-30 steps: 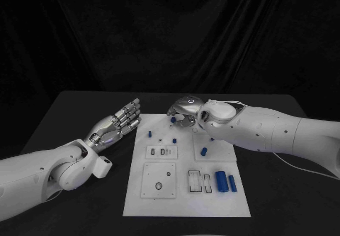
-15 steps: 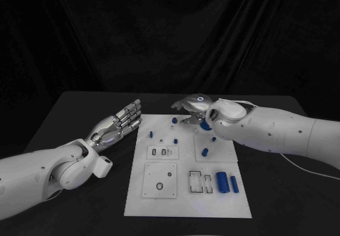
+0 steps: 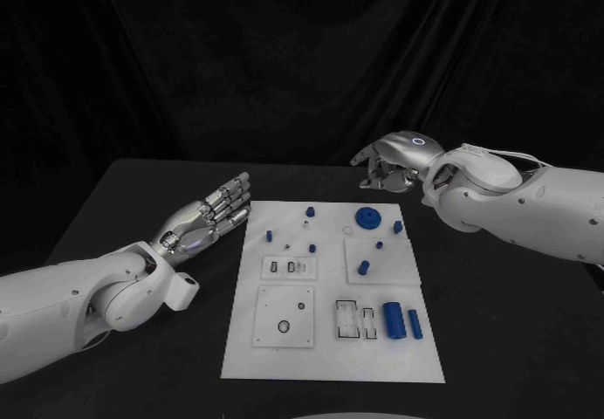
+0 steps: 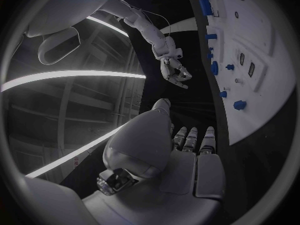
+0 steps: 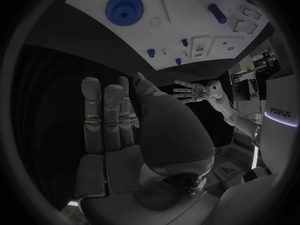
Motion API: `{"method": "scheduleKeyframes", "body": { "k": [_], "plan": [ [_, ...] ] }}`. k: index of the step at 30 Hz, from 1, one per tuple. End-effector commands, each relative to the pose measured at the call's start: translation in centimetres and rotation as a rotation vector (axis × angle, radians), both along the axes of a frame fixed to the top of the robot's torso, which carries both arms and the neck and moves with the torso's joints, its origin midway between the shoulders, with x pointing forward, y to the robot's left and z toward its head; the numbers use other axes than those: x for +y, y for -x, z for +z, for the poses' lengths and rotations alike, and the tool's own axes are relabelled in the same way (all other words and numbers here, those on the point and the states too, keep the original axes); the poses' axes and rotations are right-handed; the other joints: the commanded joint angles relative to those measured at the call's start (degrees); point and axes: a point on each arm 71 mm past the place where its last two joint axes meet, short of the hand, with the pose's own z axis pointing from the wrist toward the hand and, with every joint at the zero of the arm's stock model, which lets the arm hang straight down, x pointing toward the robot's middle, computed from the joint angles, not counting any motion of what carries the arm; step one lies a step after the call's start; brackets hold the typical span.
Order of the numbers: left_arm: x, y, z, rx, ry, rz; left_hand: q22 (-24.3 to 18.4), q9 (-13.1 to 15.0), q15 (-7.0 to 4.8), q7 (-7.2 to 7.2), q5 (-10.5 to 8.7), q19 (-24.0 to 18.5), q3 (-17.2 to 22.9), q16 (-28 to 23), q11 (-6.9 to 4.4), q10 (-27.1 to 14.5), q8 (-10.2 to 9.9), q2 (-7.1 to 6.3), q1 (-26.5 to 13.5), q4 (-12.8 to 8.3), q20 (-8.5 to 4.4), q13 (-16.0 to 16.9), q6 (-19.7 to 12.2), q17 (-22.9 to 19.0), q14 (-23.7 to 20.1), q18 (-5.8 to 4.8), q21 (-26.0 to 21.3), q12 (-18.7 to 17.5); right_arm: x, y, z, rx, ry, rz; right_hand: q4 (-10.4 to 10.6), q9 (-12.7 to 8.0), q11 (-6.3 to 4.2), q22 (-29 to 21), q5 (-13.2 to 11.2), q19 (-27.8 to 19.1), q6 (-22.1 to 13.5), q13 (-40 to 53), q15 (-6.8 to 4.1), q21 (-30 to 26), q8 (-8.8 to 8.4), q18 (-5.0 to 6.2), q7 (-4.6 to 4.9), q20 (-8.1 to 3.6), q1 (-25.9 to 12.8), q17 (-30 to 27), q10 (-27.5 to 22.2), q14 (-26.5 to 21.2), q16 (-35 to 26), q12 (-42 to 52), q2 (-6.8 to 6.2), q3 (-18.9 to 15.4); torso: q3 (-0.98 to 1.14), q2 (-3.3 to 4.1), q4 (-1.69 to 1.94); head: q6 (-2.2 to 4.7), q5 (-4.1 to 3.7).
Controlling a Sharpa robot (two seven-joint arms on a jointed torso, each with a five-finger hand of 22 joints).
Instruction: Assemble the parts on the task board
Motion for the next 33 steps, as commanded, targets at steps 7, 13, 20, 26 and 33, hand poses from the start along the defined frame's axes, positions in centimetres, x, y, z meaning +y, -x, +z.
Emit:
{"method": "scheduleKeyframes", "body": {
  "k": [7, 13, 20, 26, 33],
  "plan": [
    [-0.3, 0.0, 0.1, -0.004, 0.011, -0.015, -0.08, 0.05, 0.57, 0.49, 0.24, 0.03, 0.45, -0.21, 0.36, 0.11, 0.27, 0.26, 0.31, 0.07, 0.51, -0.05, -0.01, -0.09, -0.02, 0.53, -0.19, -0.38, -1.9, -0.2, -2.1, 0.119, 0.058, -0.114, 2.48, 0.22, -0.56, 6.84, -1.67, 2.29, 0.16, 47.68, 0.22, 4.30, 0.04, -0.73, -0.24, 0.15, -3.66, 29.01, 3.43, 6.86, 21.41, 47.66, -0.57, -2.52, -0.01, 0.04, 0.05, 0.10, -0.26],
    [-0.3, 0.0, 0.1, -0.002, 0.011, -0.019, -0.08, 0.05, 0.57, 0.49, 0.24, 0.03, 0.45, -0.21, 0.36, 0.11, 0.27, 0.26, 0.31, 0.07, 0.51, -0.05, -0.01, -0.09, -0.02, 0.53, -0.19, -0.38, -2.3, -0.3, -3.5, 0.142, 0.067, -0.129, 4.35, 0.95, -0.17, 18.26, -1.36, 10.01, 2.44, 69.95, 0.43, 20.69, 0.33, -3.50, 0.18, 0.20, -5.93, 47.24, 24.85, 15.06, 33.46, 63.33, -1.59, -3.50, -0.07, 0.05, 0.07, 0.00, -0.18],
    [-0.4, -0.1, 0.0, 0.000, 0.012, -0.021, -0.08, 0.05, 0.81, 0.58, 0.24, 0.03, 0.52, -0.21, 0.38, 0.11, 0.26, 0.27, 0.31, 0.02, 0.59, -0.05, -0.03, -0.09, -0.02, 0.53, -0.19, -0.38, -2.4, -0.4, -4.8, 0.174, 0.085, -0.133, 3.33, 2.71, -0.46, 22.91, 3.26, 14.65, 6.53, 69.95, 0.11, 29.19, 1.93, -5.06, -0.11, -0.06, -5.03, 47.24, 24.85, 15.06, 33.46, 63.33, -1.51, -2.74, -0.09, -0.02, 0.03, -0.20, -0.15],
    [-0.4, -0.1, 0.0, 0.002, 0.012, -0.023, -0.08, 0.05, 0.81, 0.58, 0.24, 0.03, 0.52, -0.21, 0.38, 0.11, 0.26, 0.27, 0.31, 0.02, 0.59, -0.05, -0.03, -0.09, -0.02, 0.53, -0.19, -0.38, -2.4, -0.4, -5.5, 0.199, 0.098, -0.133, 3.42, 3.12, -0.59, 23.55, 3.63, 15.37, 6.50, 69.95, -0.02, 30.50, 1.93, -5.33, -0.23, -0.18, -5.31, 47.24, 24.85, 15.06, 33.46, 63.33, -1.77, -2.78, -0.09, -0.07, 0.02, -0.27, 0.13],
    [-0.3, -0.1, 0.0, 0.003, 0.011, -0.023, -0.08, 0.05, 0.97, 0.62, 0.23, 0.03, 0.56, -0.21, 0.40, 0.11, 0.26, 0.26, 0.30, -0.01, 0.64, -0.05, -0.02, -0.09, -0.02, 0.54, -0.19, -0.38, -2.3, -0.5, -6.0, 0.214, 0.108, -0.137, 3.38, 3.16, -0.58, 23.52, 3.50, 15.18, 5.75, 69.95, -0.03, 30.15, 1.53, -5.24, -0.18, -0.20, -5.30, 47.24, 24.85, 15.06, 33.46, 63.33, -1.88, -2.74, -0.13, -0.12, 0.00, -0.53, 0.26]
  ]
}}
